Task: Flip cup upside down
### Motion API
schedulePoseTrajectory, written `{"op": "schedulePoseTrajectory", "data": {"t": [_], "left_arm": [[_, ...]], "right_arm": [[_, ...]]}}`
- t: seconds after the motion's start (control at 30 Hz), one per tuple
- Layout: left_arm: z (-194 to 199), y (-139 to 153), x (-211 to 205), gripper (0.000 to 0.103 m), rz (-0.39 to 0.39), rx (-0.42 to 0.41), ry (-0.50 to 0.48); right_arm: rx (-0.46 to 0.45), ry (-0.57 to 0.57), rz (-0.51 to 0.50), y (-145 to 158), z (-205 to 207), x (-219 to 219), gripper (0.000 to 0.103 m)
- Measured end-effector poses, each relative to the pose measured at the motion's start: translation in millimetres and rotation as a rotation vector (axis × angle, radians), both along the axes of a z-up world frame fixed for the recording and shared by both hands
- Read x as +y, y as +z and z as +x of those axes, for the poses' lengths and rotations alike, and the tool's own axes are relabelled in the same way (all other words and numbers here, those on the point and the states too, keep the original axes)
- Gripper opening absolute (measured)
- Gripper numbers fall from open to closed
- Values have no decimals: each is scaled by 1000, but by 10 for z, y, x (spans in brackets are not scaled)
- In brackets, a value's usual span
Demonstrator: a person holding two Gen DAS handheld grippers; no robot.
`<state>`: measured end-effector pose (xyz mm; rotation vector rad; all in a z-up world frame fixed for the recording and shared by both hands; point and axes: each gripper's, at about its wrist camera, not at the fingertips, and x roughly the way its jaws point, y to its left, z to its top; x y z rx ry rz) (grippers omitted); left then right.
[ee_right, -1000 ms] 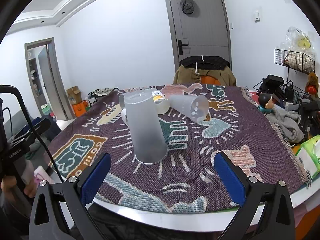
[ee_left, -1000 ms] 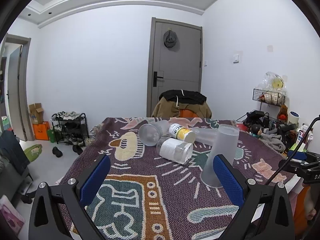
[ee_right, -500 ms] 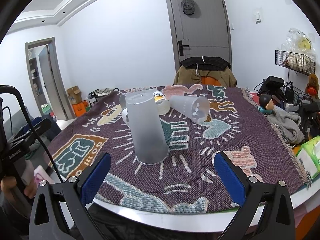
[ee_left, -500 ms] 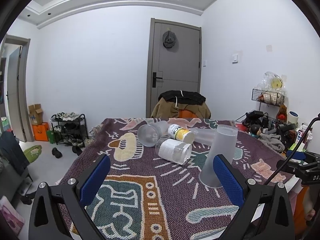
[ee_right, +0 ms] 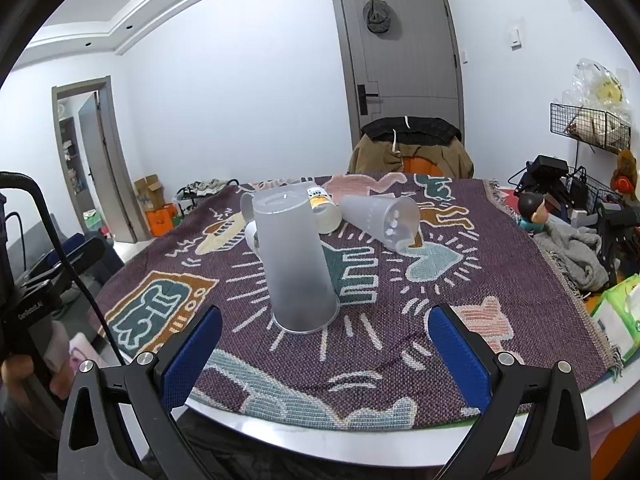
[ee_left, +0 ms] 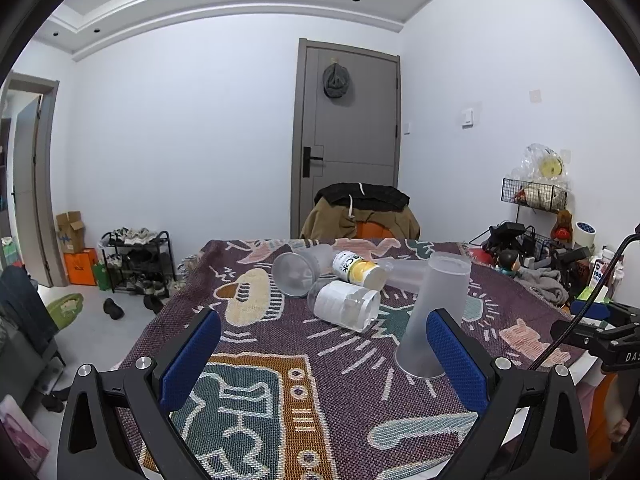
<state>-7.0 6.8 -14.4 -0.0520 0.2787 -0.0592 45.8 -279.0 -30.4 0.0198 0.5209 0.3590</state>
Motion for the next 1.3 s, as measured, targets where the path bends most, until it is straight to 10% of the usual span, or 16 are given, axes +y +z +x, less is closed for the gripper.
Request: {"op": "schedulePoseTrajectory", "data": {"t": [1.3], "left_arm": [[-10,-1,-3,103,-1,-6,-1]], "right_arm": [[-19,-4,-1,38,-29,-3,103]]}}
